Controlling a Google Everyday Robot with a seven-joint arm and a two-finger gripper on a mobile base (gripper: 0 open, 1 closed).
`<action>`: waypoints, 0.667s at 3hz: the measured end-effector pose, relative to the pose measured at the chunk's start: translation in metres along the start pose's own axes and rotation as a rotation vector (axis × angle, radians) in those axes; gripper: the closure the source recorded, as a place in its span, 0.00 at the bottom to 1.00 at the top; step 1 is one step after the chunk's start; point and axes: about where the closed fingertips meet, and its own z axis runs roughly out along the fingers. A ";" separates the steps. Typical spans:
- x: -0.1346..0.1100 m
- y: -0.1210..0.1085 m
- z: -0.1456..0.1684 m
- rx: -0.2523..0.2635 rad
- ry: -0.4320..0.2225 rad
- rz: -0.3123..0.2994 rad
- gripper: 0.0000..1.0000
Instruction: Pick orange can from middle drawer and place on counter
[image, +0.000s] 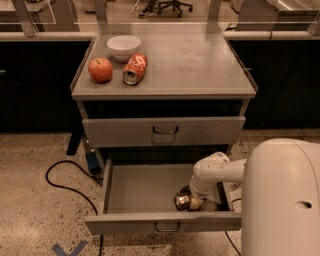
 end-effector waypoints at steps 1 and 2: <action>-0.023 -0.015 -0.043 0.038 0.029 -0.078 1.00; -0.045 -0.047 -0.103 0.070 0.023 -0.127 1.00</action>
Offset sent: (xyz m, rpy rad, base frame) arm 0.0780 0.0437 0.2093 -0.0332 -0.1373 0.2124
